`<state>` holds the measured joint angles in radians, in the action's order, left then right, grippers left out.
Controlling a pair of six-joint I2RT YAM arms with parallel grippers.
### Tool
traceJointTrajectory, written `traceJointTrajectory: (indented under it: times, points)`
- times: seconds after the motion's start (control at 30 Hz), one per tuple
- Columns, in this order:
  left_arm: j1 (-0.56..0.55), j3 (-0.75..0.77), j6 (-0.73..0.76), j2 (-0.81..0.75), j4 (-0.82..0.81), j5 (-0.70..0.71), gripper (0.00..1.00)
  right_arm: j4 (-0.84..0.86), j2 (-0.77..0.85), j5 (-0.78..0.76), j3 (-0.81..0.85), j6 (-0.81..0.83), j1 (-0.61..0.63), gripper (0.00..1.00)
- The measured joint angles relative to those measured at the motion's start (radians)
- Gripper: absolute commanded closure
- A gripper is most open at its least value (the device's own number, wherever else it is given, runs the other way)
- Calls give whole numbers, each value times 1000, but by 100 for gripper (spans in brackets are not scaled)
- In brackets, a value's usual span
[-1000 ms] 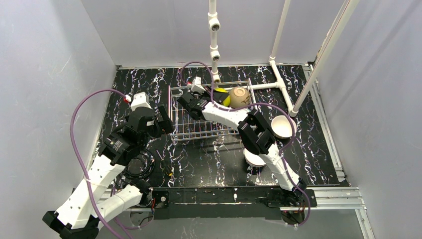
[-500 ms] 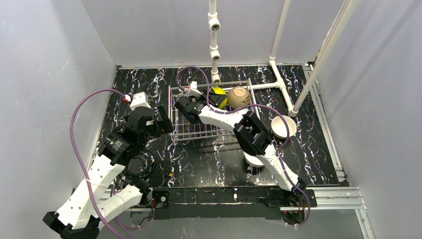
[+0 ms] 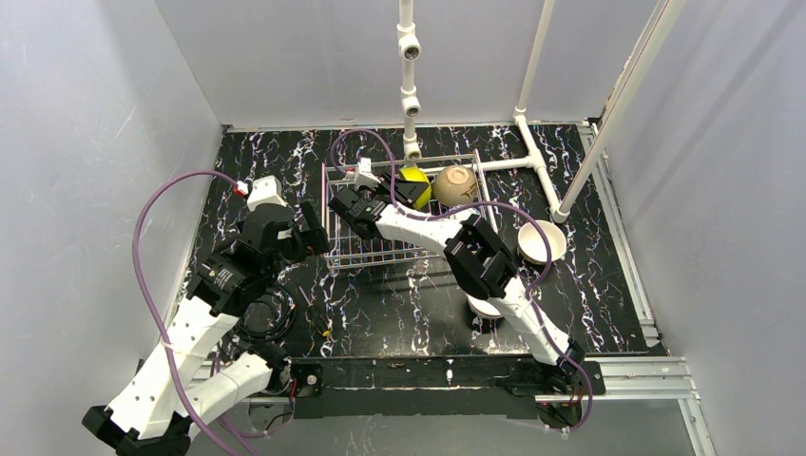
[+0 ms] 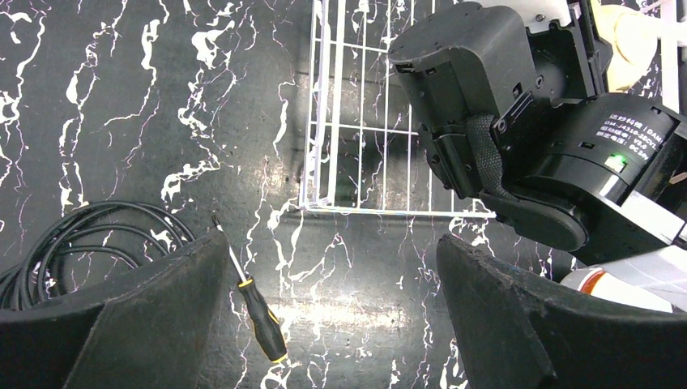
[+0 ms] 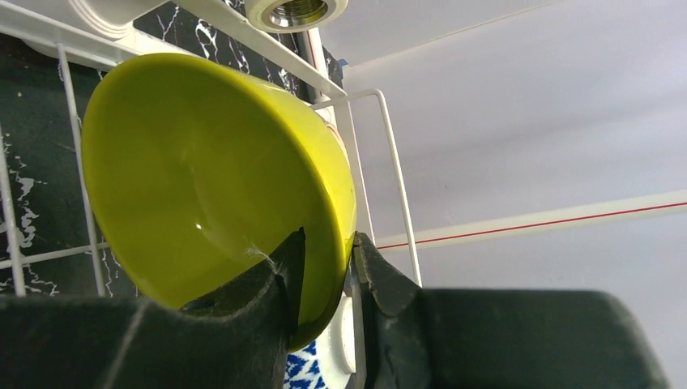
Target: Load the bowls into the dish rack
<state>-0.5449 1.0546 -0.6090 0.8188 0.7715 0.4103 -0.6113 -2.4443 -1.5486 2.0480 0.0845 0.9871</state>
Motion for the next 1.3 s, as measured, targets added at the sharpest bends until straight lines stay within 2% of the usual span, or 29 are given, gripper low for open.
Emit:
traceJointTrajectory:
  times: [0.17, 0.5, 0.8, 1.13, 1.3]
  points:
    - [2, -1, 0, -7, 0, 0, 2, 3, 0, 3, 0, 19, 19, 66]
    - [7, -1, 4, -10, 0, 1, 2, -3, 1, 23, -14, 32, 64, 56]
    - [9, -1, 13, -10, 0, 1, 2, -25, 7, 282, -91, -60, 81, 48]
    - [12, -1, 14, -3, 0, 0, 2, -47, 85, 403, -115, -115, 73, 34]
    - [13, -1, 14, -1, 0, 0, 2, -56, 142, 486, -115, -151, 74, 31]
